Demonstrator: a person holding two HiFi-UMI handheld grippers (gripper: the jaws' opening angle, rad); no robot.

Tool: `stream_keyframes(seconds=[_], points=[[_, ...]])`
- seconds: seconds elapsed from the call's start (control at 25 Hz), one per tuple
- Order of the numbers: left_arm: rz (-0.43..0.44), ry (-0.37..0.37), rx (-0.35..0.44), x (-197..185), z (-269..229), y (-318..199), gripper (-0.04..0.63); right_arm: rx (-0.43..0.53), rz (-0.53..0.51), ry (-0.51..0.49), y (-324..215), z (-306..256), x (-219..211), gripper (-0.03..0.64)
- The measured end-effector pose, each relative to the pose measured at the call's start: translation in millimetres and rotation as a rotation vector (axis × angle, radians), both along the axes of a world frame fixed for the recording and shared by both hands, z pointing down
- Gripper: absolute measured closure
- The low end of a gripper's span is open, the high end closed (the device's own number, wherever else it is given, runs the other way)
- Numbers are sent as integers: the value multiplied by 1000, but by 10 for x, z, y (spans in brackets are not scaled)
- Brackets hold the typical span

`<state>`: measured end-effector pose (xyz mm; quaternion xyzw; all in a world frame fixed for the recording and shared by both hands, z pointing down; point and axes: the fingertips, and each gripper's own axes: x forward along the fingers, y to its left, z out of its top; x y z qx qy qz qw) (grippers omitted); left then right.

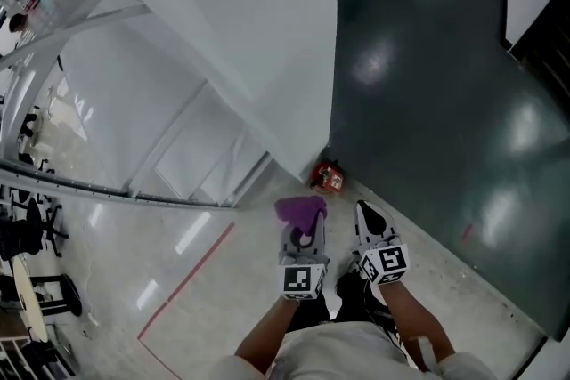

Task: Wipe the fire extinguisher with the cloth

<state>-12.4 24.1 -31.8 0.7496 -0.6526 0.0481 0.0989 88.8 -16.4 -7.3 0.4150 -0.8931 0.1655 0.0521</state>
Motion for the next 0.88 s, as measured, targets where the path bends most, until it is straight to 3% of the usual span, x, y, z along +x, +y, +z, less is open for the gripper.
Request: stream_keyframes(seconds=[0.2,0.48,0.88], points=[[-12,12,-50,-22,-203,179,535,10,-6,13,158,-318,65,603],[-20,42,-45,-28,-493,510,537,15,-56,11,600,-716,33,603],[13,35,-55,12,-518,783,535,3,-81,31,984,-762,23,603]])
